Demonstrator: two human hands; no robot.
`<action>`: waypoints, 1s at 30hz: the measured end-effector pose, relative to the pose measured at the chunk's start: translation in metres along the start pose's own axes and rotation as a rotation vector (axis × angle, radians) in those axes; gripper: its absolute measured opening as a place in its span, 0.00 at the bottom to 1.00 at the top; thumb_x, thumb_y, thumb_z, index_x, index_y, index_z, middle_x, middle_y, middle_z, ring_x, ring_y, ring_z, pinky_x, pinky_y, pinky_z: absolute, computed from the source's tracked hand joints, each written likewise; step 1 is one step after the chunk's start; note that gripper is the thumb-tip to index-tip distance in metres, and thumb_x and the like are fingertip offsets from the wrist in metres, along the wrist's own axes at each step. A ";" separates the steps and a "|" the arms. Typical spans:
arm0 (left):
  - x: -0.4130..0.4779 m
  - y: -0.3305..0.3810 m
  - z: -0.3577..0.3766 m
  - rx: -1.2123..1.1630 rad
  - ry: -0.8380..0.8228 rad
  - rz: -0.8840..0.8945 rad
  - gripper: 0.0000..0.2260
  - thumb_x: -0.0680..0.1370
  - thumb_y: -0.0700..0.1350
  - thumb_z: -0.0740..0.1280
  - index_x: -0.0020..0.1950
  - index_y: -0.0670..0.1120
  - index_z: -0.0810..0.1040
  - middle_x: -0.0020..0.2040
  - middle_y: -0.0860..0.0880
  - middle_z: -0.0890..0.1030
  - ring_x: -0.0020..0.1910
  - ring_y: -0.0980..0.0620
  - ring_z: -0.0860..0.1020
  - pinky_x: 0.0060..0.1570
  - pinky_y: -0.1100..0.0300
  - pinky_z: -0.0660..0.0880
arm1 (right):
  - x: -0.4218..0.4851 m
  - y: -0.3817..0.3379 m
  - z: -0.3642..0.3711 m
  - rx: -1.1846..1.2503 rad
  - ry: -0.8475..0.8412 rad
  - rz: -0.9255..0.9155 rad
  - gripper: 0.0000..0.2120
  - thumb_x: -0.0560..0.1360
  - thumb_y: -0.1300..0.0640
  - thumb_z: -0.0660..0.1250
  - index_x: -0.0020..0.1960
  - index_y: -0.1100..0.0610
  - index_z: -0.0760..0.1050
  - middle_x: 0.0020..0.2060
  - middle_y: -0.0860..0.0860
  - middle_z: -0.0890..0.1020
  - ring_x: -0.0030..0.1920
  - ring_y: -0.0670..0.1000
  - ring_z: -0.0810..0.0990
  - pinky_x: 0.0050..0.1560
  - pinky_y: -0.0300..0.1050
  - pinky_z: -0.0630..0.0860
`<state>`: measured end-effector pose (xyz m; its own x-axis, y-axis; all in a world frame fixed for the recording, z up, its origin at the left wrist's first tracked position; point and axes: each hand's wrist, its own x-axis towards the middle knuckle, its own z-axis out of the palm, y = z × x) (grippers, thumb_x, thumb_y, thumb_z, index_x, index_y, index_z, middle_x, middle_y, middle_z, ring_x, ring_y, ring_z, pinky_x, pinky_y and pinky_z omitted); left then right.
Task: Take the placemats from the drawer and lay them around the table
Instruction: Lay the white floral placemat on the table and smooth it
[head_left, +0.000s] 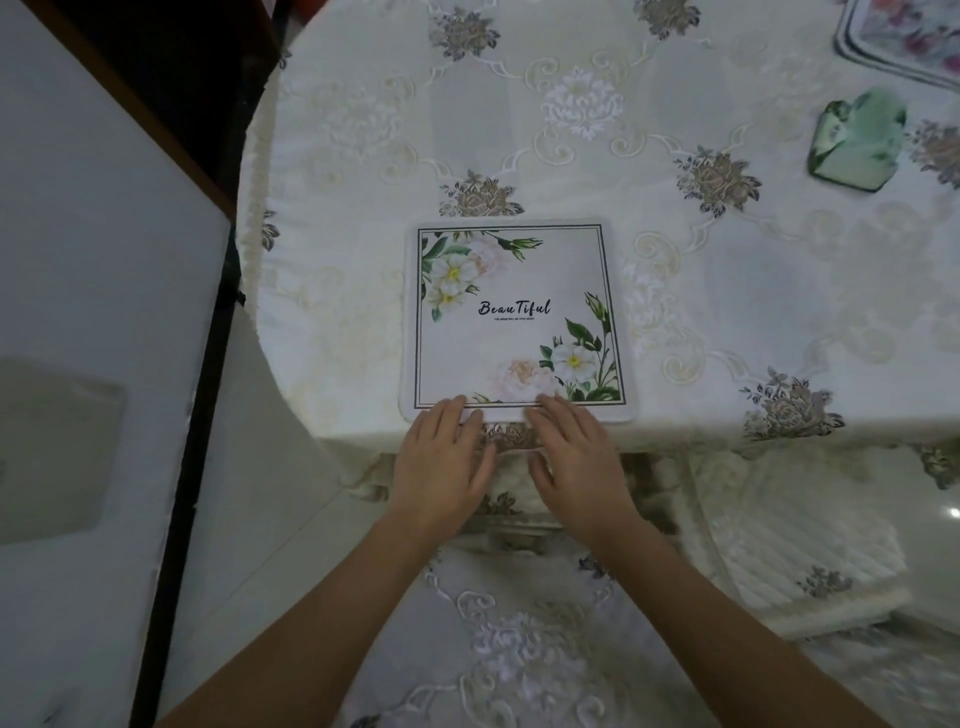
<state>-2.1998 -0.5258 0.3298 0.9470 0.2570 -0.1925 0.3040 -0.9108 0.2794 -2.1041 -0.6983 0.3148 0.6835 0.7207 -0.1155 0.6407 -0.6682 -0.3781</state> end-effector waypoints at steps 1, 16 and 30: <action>-0.004 -0.005 -0.001 0.003 -0.003 -0.001 0.25 0.82 0.56 0.53 0.71 0.42 0.74 0.71 0.40 0.73 0.71 0.40 0.70 0.69 0.44 0.68 | -0.006 0.006 -0.002 -0.010 0.009 0.013 0.23 0.79 0.54 0.62 0.73 0.57 0.68 0.73 0.54 0.69 0.74 0.56 0.64 0.74 0.57 0.61; 0.005 0.009 0.003 -0.014 0.016 0.085 0.25 0.81 0.57 0.54 0.71 0.44 0.74 0.71 0.43 0.73 0.70 0.43 0.70 0.70 0.47 0.67 | 0.008 -0.010 0.001 0.000 0.024 -0.051 0.23 0.79 0.52 0.61 0.73 0.56 0.69 0.71 0.55 0.71 0.72 0.57 0.66 0.73 0.59 0.61; -0.017 -0.022 -0.006 0.017 0.036 0.005 0.25 0.81 0.56 0.54 0.71 0.43 0.74 0.72 0.40 0.73 0.70 0.40 0.70 0.69 0.44 0.68 | -0.022 0.040 -0.022 -0.092 0.043 0.079 0.24 0.79 0.52 0.62 0.73 0.57 0.66 0.73 0.56 0.68 0.73 0.56 0.64 0.75 0.54 0.60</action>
<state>-2.2217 -0.5076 0.3326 0.9518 0.2635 -0.1568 0.2976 -0.9174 0.2643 -2.0860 -0.7445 0.3222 0.7460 0.6582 -0.1013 0.6127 -0.7379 -0.2830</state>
